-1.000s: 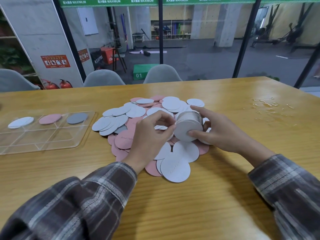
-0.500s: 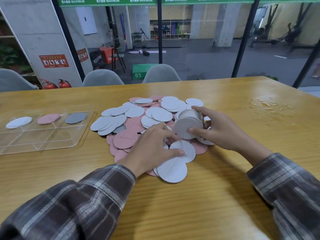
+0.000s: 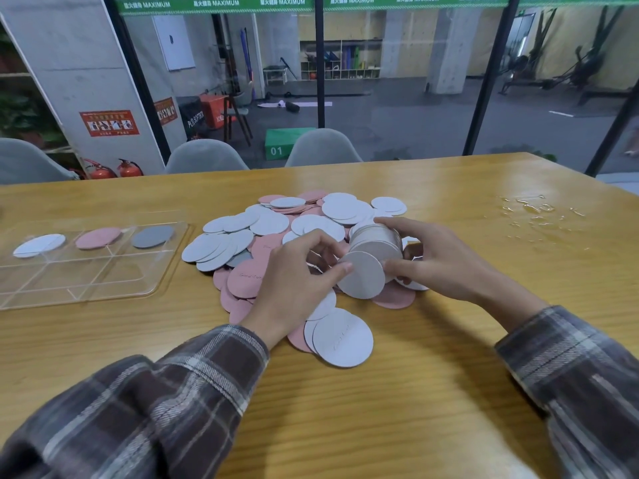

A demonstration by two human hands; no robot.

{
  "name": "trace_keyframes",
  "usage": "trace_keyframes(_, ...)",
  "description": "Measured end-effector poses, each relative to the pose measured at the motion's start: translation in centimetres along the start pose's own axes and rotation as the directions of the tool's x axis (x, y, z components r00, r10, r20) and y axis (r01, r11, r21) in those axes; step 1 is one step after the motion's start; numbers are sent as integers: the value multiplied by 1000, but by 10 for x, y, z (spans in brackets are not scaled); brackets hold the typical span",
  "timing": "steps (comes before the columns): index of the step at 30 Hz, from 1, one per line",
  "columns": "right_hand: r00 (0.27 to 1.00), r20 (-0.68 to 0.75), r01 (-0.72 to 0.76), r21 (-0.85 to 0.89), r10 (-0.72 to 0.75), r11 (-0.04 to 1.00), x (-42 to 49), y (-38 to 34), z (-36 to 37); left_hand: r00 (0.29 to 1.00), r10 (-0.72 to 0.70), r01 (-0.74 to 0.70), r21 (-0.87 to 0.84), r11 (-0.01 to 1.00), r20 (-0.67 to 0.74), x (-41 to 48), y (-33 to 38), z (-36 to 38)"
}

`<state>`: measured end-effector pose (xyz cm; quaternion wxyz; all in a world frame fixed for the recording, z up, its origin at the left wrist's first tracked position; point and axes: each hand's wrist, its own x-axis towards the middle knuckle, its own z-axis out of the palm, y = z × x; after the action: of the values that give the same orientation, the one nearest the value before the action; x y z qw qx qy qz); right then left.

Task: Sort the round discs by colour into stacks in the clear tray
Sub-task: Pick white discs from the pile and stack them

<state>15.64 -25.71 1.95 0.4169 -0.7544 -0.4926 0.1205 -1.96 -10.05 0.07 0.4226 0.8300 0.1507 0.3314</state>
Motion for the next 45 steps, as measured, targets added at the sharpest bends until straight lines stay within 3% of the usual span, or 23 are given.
trace_keyframes(10,999,46,5,-24,-4,1000,-2,-2,1,997,12,-11,14,1000,-78,1,0,4)
trace_keyframes(14,997,21,77,-110,-75,991,-1,3,6,997,31,-28,38,999,-72,1,1,4)
trace_keyframes(22,996,-3,87,-137,-88,987,-1,3,8,975,75,-104,135,985,208,-6,0,-30)
trace_keyframes(28,995,-36,87,-73,-90,994,0,3,11,863,-21,-136,272,953,504,-14,-8,-44)
trace_keyframes(40,997,-34,73,-34,-74,997,-1,2,14,857,-13,-112,210,971,516,-15,0,-41)
trace_keyframes(45,997,-32,66,-14,-67,998,-2,2,15,883,-21,-20,82,996,468,-12,2,-40)
